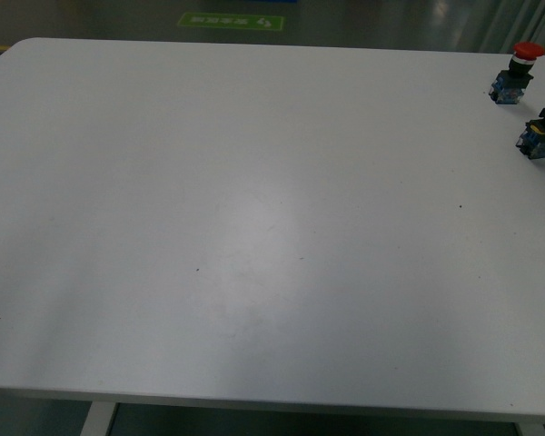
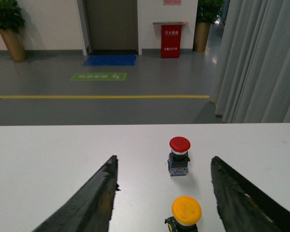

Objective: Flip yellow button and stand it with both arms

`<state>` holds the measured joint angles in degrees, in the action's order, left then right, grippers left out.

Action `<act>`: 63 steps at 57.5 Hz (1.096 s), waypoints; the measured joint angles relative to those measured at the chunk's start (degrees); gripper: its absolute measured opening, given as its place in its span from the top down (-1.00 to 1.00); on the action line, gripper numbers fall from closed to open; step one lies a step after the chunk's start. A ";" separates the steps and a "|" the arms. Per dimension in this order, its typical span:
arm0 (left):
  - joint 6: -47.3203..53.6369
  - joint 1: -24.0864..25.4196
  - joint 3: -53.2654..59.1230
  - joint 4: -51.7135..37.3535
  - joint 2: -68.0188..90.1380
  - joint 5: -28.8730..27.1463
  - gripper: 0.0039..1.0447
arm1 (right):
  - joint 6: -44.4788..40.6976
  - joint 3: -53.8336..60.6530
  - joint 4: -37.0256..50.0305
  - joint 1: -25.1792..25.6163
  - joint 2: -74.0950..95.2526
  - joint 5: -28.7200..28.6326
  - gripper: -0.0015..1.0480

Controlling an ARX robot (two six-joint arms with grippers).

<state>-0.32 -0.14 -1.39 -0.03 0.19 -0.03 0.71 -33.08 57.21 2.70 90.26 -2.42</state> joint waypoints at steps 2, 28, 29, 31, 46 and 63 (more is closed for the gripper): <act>0.02 0.00 0.00 0.00 0.00 0.00 -0.87 | -0.20 2.27 0.61 -0.81 -1.92 1.40 0.27; 0.02 0.00 0.00 0.00 0.00 0.00 -0.87 | -0.68 20.83 0.57 -2.69 -19.47 2.40 0.94; 0.00 0.00 0.00 0.00 0.00 0.00 -0.87 | -0.68 21.35 0.28 -2.69 -20.28 2.38 0.94; 0.00 0.00 0.00 0.00 0.00 0.00 -0.87 | -0.68 22.16 -0.15 -2.69 -21.49 2.38 0.94; 0.00 0.00 0.00 0.00 0.02 0.00 -0.87 | -0.68 28.39 -0.68 -2.69 -27.52 2.38 0.94; 0.02 0.00 0.00 0.00 0.00 0.02 -0.87 | -0.68 31.78 -12.81 -2.69 -43.60 2.38 0.94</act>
<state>-0.30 -0.14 -1.39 -0.03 0.19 -0.01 0.03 -1.30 44.40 0.01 46.65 -0.03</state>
